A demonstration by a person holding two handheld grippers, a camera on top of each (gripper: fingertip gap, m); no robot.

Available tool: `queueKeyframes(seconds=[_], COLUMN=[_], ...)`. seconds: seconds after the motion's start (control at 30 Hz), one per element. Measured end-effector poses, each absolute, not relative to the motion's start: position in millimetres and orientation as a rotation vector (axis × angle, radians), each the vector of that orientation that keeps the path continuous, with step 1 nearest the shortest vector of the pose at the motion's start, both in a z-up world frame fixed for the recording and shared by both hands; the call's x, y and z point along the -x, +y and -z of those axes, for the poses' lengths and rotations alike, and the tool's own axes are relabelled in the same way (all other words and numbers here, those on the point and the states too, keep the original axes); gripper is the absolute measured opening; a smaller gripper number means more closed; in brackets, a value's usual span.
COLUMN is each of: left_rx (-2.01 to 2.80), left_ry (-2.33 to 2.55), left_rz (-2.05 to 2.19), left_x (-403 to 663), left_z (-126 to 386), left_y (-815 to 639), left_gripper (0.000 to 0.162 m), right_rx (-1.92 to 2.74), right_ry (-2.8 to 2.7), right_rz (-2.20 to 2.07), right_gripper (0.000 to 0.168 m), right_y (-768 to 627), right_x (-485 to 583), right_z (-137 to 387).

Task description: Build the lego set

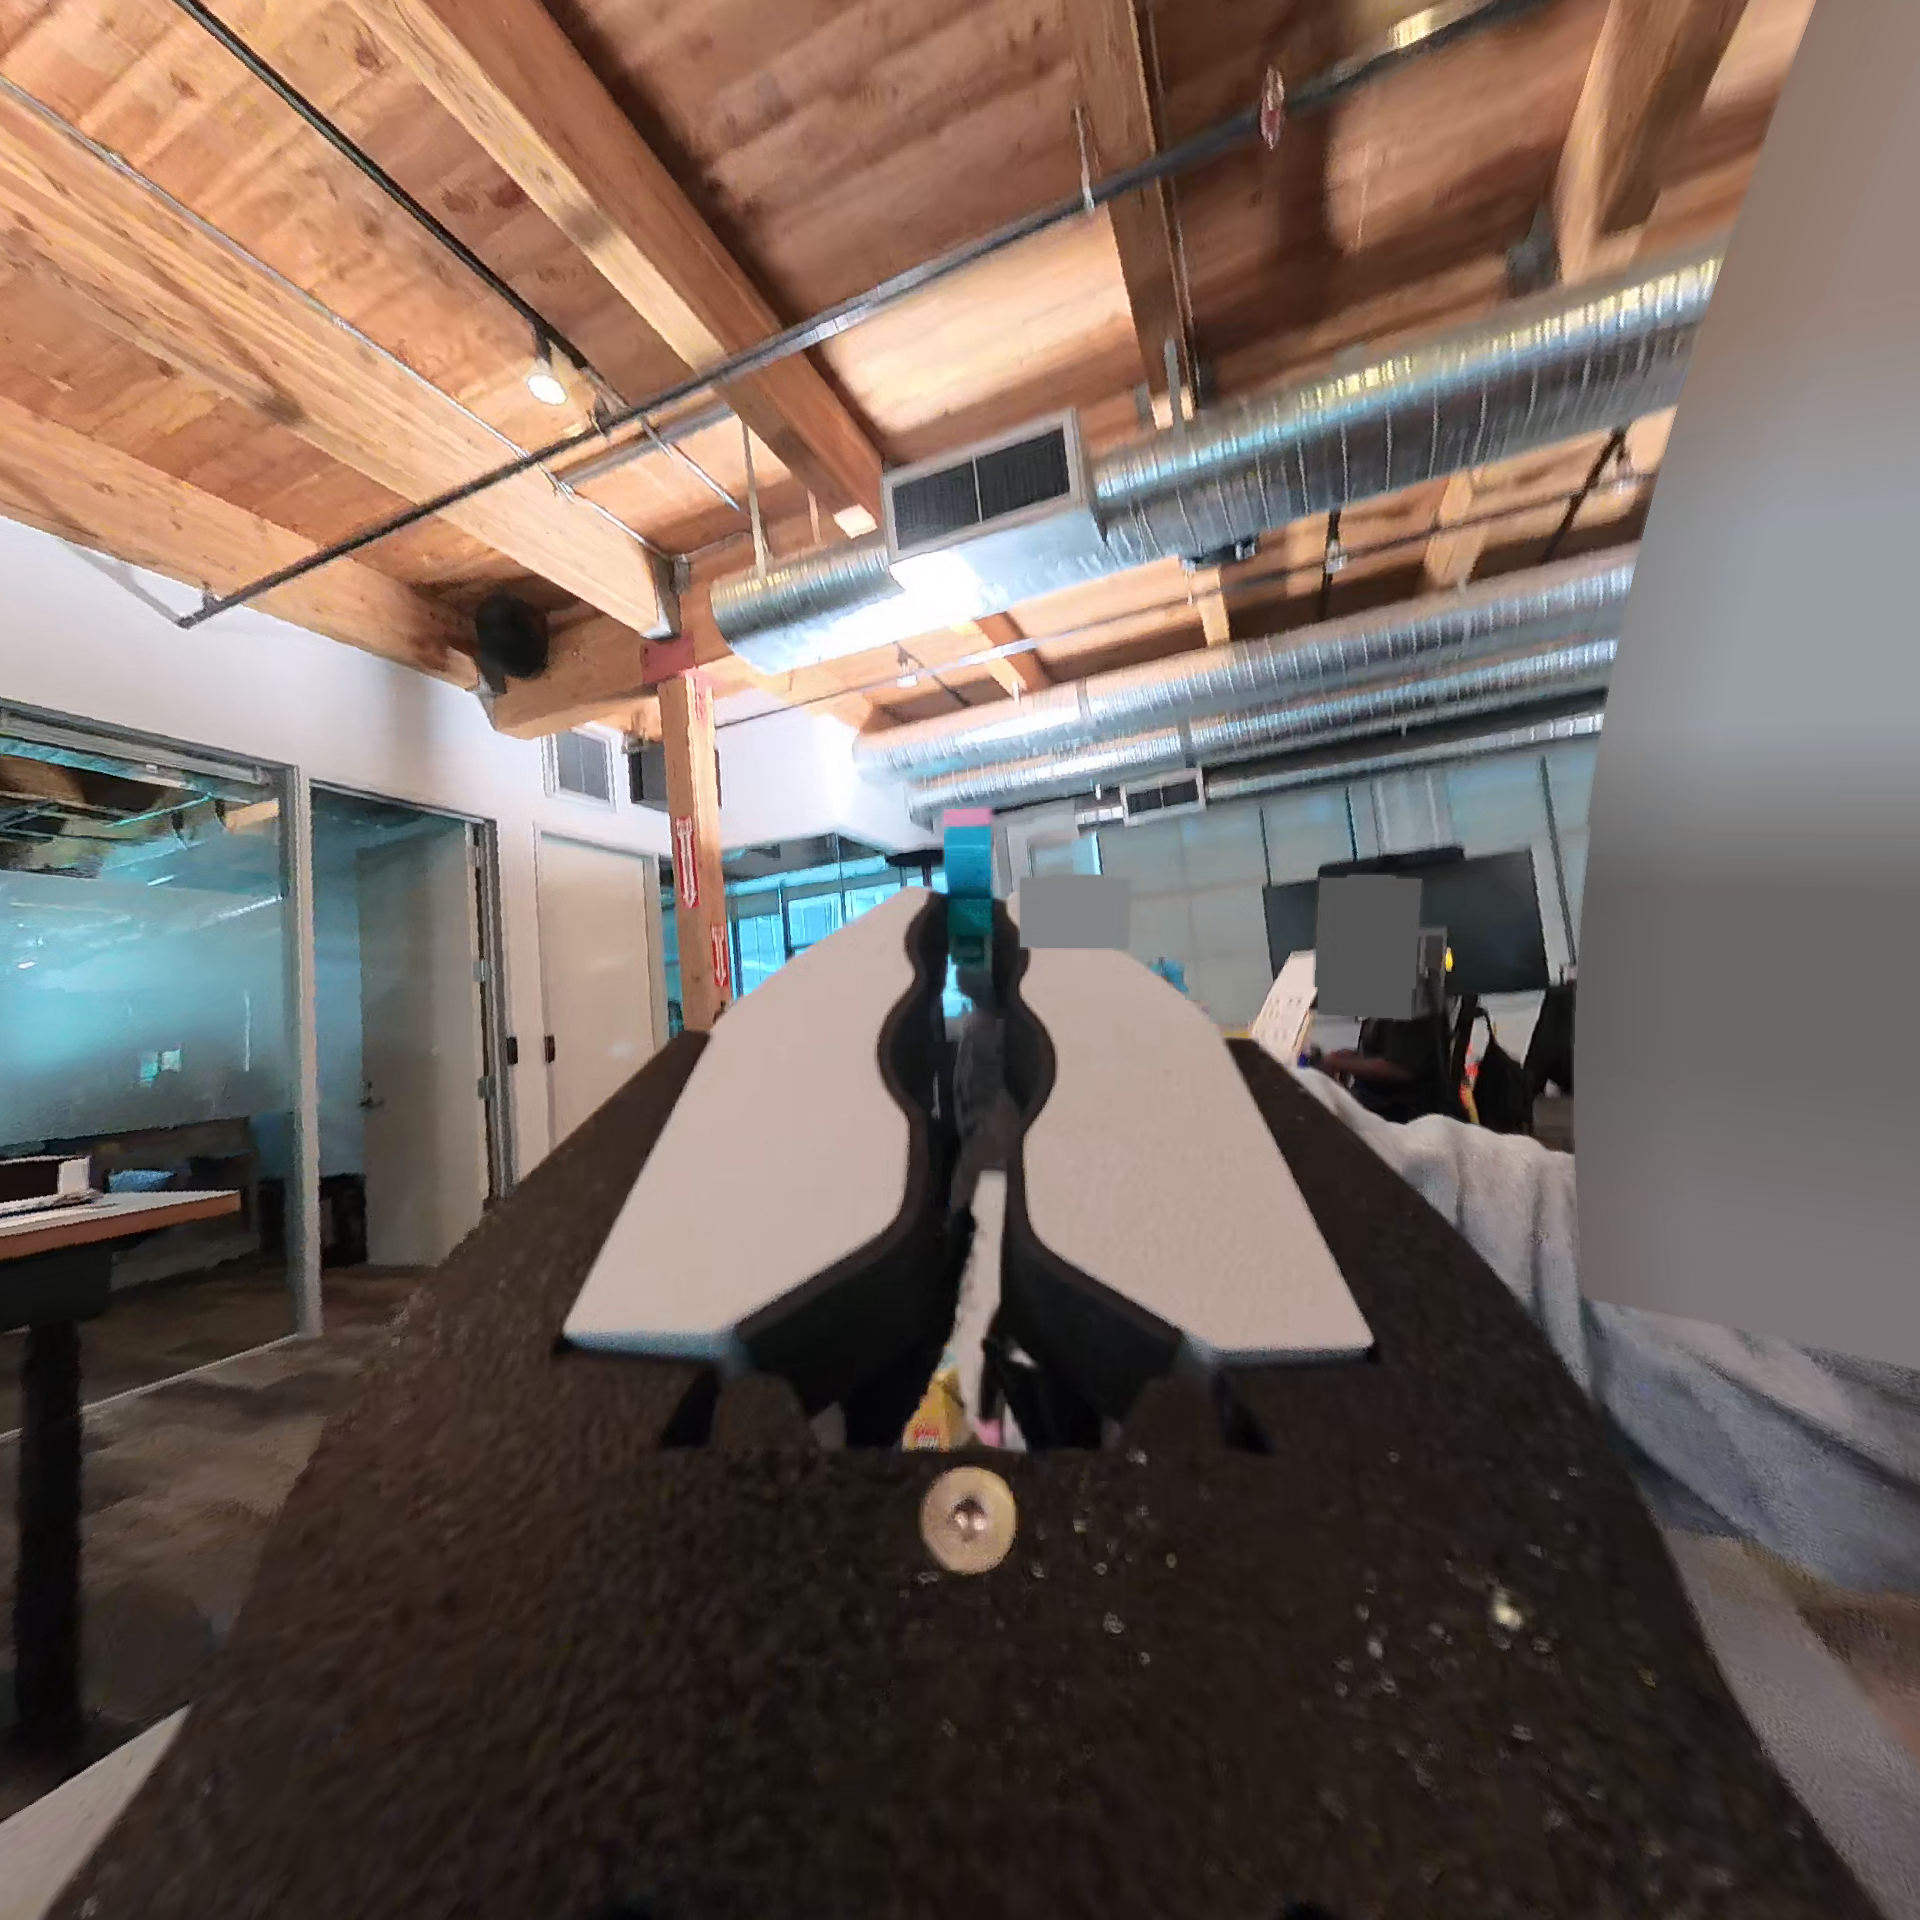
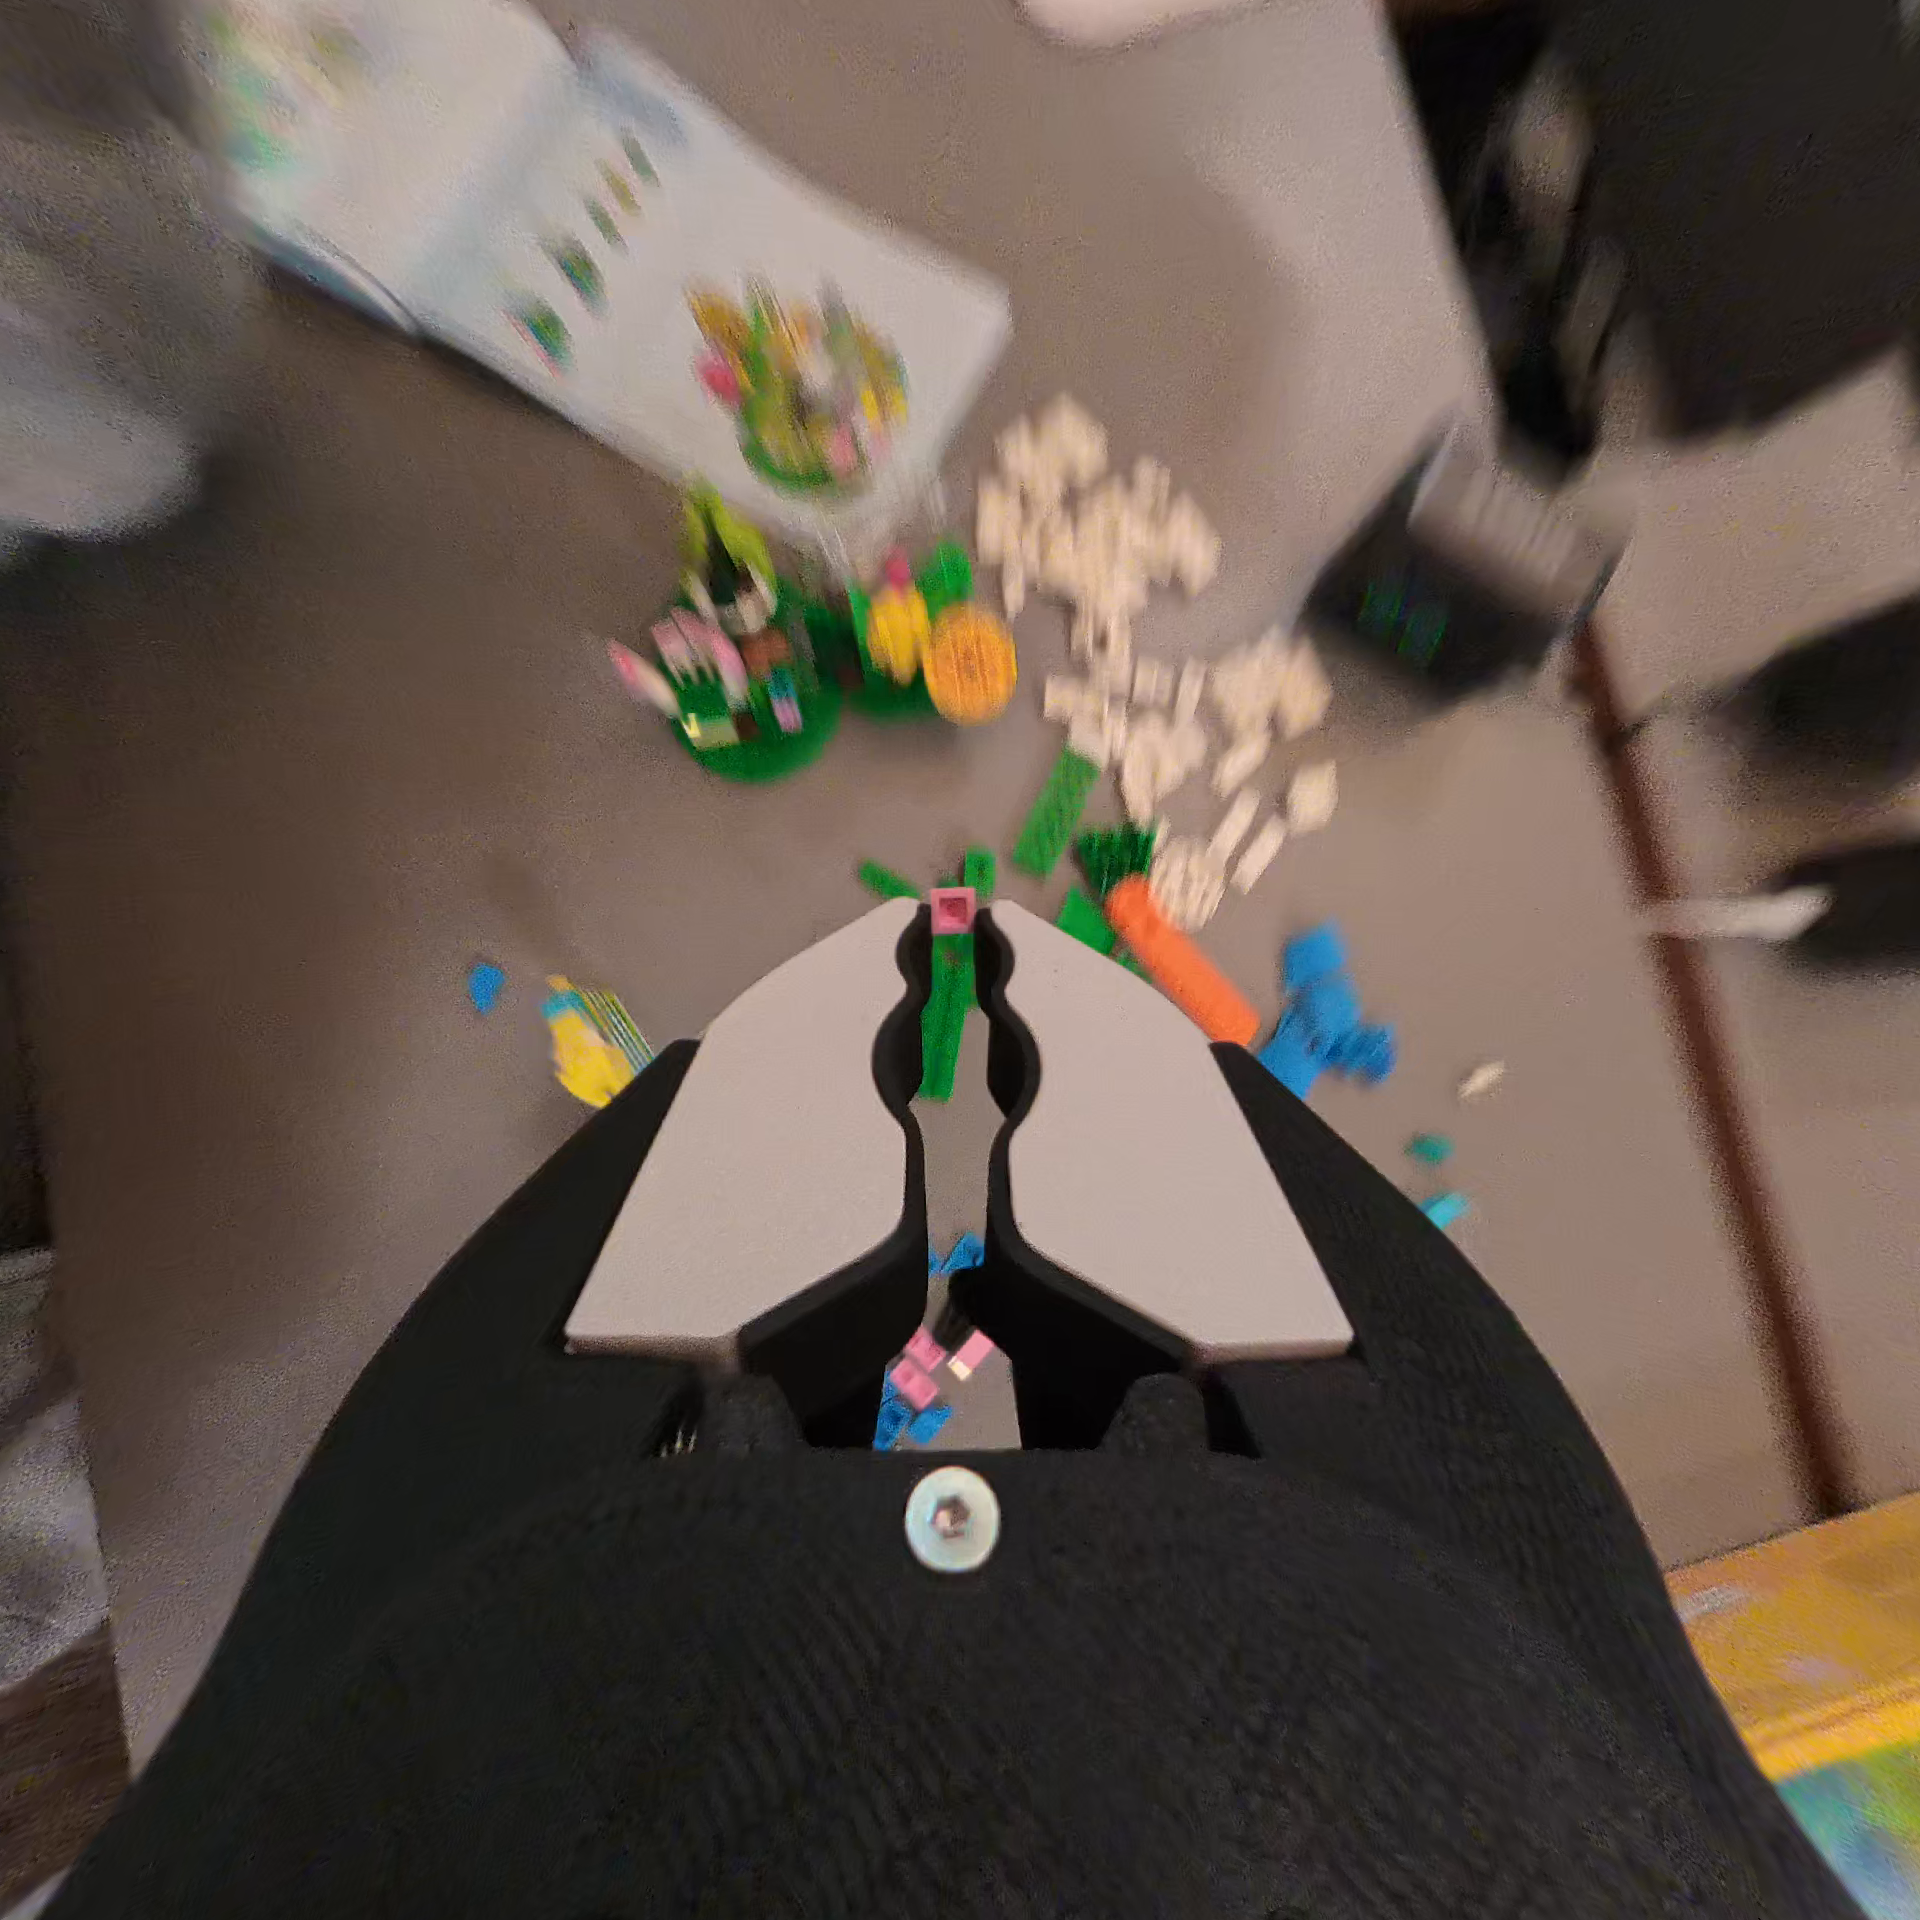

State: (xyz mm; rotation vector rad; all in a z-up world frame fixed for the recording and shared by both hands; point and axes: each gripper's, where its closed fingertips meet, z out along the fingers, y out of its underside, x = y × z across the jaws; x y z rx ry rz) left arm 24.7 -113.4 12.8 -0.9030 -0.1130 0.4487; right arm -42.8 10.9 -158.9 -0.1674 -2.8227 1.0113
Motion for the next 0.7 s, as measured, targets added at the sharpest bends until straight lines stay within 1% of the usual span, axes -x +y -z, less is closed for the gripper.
queueKeyframes(seconds=[0.07,0.13,0.2,0.27,0.37,0.53,0.7], left_rx=[0.805,0.726,0.720,0.747,0.739,0.744,0.741], left_ry=[-0.125,-0.144,-0.150,-0.139,-0.097,-0.044,-0.034], left_rz=[-0.418,-0.408,-0.410,-0.421,-0.416,-0.445,-0.447], left_x=[-27,-28,-30,-35,-48,-66,-73], left_z=[-18,-21,-22,-23,-30,-39,-44], left_y=[-117,-121,-118,-112,-111,-111,-115], left_gripper=[0.007,0.007,0.007,0.007,0.007,0.007,0.007], right_rx=[-0.071,-0.279,-0.429,-0.515,-0.558,-0.576,-0.608], right_ry=[-2.731,-2.673,-2.648,-2.645,-2.703,-2.829,-2.855], right_rz=[-1.074,-1.105,-1.132,-1.127,-1.061,-0.965,-0.963], right_gripper=[0.006,0.006,0.006,0.007,0.007,0.006,0.006], right_y=[-18,-45,-68,-84,-96,-102,-105], right_x=[30,10,-12,-28,-40,-53,-63], right_z=[94,40,0,-27,-43,-38,-41])
